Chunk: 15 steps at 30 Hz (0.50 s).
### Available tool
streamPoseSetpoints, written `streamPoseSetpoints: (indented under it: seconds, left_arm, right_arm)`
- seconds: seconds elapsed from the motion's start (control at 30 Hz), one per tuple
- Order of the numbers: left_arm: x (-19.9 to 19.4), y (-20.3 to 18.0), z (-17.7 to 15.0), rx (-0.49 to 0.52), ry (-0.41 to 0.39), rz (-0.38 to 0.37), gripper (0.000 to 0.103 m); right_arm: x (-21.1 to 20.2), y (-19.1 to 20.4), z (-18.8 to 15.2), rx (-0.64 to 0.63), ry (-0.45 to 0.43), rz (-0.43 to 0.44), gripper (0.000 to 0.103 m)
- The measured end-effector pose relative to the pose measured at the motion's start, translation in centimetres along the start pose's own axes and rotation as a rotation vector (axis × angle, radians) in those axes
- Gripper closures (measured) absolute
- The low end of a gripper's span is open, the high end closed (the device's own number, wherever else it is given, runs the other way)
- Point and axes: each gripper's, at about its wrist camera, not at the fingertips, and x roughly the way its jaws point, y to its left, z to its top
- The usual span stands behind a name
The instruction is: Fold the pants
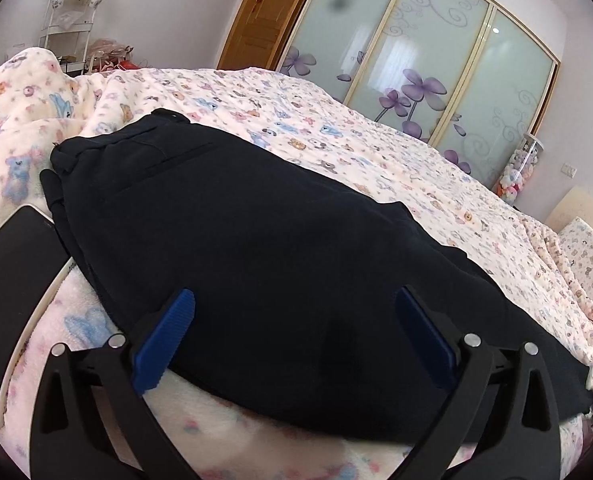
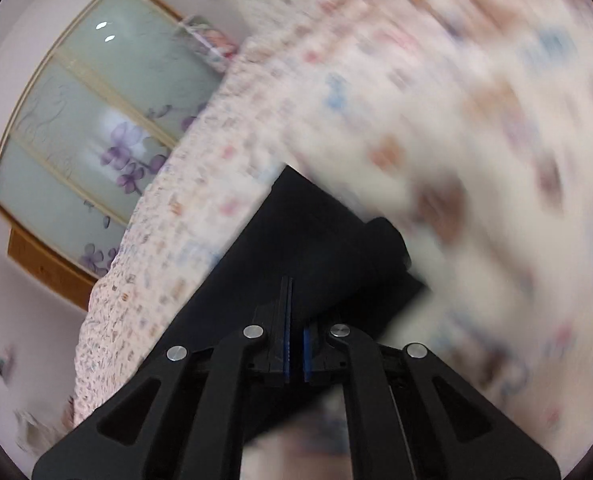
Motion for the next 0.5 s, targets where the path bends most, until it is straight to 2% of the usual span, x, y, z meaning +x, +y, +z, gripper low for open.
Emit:
streamPoseSetpoints:
  seconds: [0.1,0.17,0.23,0.27,0.3,0.37,0.5]
  left_arm:
    - [0.1,0.0,0.0,-0.001,0.004,0.002,0.002]
    - [0.1,-0.1,0.0,-0.001,0.002,0.001,0.002]
    - [0.1,-0.1,0.0,0.000,0.003,0.003,0.002]
    - [0.2,-0.1,0.0,0.002,0.003,0.004,0.002]
    - [0.2,-0.1,0.0,0.002,0.003,0.006,0.002]
    - [0.3,-0.1,0.0,0.004,0.004,0.007,0.002]
    - [0.4,-0.1,-0.1,0.007,0.004,0.011,0.002]
  right_arm:
    - [-0.2,-0.6,-0.3,0.033,0.032,0.001,0.098]
    - [-0.6,-0.4,0.1,0.050,0.077,-0.009,0.092]
    - [-1.7,-0.5,0.5,0.082,0.103,0.004,0.075]
    - [-2.5,-0.8,0.6,0.100,0.093,0.012,0.057]
    - [-3.3,-1.0,0.5,0.123,0.075,0.025,0.048]
    - [-4.8,-1.5,0.5,0.181,0.057,0.039,0.047]
    - [-3.8,-1.6,0.4,0.238,0.124,-0.019,0.048]
